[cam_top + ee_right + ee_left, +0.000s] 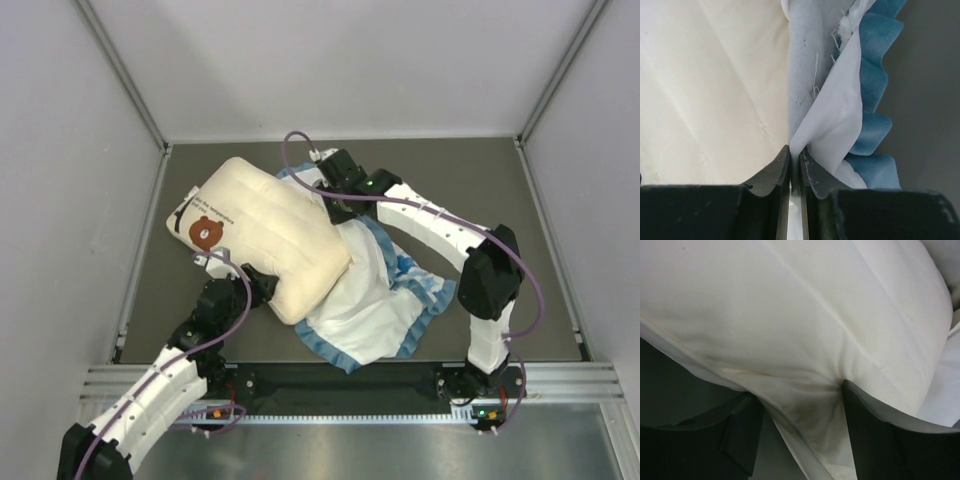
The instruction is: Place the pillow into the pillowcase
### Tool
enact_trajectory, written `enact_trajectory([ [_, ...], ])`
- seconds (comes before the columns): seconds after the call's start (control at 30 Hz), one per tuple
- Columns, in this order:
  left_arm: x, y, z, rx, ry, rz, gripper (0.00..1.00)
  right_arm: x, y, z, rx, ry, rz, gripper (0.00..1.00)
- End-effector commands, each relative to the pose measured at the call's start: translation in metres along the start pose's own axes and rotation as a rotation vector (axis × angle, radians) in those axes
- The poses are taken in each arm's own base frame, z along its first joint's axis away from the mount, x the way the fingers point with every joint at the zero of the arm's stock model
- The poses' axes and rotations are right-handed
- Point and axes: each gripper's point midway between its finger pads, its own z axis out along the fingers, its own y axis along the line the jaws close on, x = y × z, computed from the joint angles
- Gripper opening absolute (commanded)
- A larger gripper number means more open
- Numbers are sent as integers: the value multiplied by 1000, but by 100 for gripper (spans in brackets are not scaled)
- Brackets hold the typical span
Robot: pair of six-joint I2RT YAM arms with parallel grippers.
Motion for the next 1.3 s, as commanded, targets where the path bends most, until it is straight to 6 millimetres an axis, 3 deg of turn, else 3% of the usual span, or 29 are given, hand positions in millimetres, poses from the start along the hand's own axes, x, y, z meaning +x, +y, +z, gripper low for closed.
enact_trajectory([
  [0.0,-13,-33,0,145,-43,-50,70,2,4,9,-29,9,-2,12],
  [0.17,-3,-26,1,128,-24,-92,89,7,-17,13,77,14,5,31],
  [0.2,1,-24,2,126,-15,-93,98,11,-19,14,86,21,3,33],
  [0.43,13,-17,7,111,20,-125,99,17,-41,0,202,19,-4,42],
  [0.53,15,-13,10,91,20,-133,99,22,-46,-4,246,19,-15,53],
  [0.6,16,-7,12,67,13,-137,98,22,-46,-12,257,3,-13,54],
  [0.73,14,0,13,29,-9,-144,95,19,-51,-28,282,-33,-4,52],
  [1.0,-3,6,8,-18,-83,-176,81,36,-69,-41,452,-1,-58,47],
  [1.07,-7,5,7,-15,-100,-182,77,41,-72,-38,480,12,-70,38],
  [1.13,-11,2,5,1,-118,-175,72,44,-72,-33,484,25,-76,35],
  [1.17,-12,2,5,4,-121,-173,70,43,-71,-32,482,22,-74,26],
  [1.23,-14,0,4,8,-123,-163,65,44,-69,-28,476,30,-76,20],
  [1.27,-15,-2,4,12,-121,-159,63,44,-68,-27,468,31,-77,10],
])
